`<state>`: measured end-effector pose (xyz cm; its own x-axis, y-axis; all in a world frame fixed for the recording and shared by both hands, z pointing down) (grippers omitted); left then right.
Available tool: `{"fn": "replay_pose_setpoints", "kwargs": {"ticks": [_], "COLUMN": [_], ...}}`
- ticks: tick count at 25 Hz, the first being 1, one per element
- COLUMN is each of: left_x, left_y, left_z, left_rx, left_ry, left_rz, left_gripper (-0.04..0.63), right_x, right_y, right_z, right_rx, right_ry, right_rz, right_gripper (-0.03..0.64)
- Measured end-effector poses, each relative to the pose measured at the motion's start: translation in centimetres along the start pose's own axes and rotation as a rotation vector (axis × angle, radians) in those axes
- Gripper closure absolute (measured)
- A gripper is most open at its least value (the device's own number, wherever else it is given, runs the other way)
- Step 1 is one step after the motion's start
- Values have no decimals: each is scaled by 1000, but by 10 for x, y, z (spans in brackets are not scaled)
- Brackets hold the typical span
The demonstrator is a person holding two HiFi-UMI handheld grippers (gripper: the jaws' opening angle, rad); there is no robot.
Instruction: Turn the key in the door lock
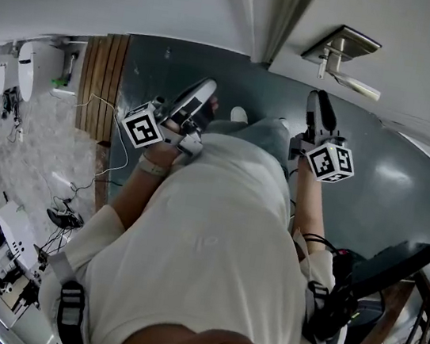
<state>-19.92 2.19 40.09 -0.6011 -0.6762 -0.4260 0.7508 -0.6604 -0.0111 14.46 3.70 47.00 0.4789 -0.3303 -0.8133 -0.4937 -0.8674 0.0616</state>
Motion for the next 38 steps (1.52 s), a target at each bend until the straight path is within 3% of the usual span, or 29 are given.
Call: {"fn": "replay_pose_setpoints", "kwargs": {"ticks": [2, 3, 4, 6, 9, 16, 21, 23, 28, 32, 36, 38], "left_x": [1, 1, 1, 1, 1, 2, 2, 2, 0, -1, 1, 1], "left_y": [-1, -1, -1, 0, -1, -5, -5, -6, -5, -7, -6, -6], "left_z": [1, 2, 2, 1, 0, -2, -3, -3, -1, 0, -1, -1], "left_rx": [-1, -1, -3, -6, -3, 4, 5, 8, 7, 9, 13, 13], "left_ry": [-2, -4, -7, -11, -9, -9, -11, -9, -41, -48, -24, -22], "left_rz": [-1, -1, -2, -3, -3, -11, -12, -13, -20, -20, -22, -24], "left_gripper": [586, 586, 586, 586, 586, 586, 587, 586, 586, 587, 586, 588], "right_x": [6, 6, 5, 2, -5, -14, -11, -9, -1, 5, 10, 11], "right_y": [4, 8, 13, 20, 31, 51, 67, 69, 69, 67, 60, 57], "right_z": [20, 29, 35, 42, 42, 30, 24, 24, 25, 21, 6, -2], "right_rx": [-138, -196, -242, -296, -310, -350, -382, -409, -412, -364, -264, -208], "right_ry": [-598, -839, -1026, -1264, -1427, -1566, -1577, -1556, -1361, -999, -431, -196], "right_rz": [170, 235, 287, 355, 406, 468, 449, 425, 363, 243, 79, 8], "right_gripper": [515, 515, 515, 515, 515, 515, 517, 555, 563, 563, 568, 568]}}
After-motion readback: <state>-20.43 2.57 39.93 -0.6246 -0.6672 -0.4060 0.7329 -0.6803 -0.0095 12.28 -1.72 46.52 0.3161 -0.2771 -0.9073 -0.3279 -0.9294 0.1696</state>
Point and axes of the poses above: the fingertips, and each gripper's own axes: y forward along the fingers, z to its left, x out of its top, the point moved 10 cm from there along -y, backward along the fingers, and after that the axes turned 8 degrees about x, right-handed, at the moved point
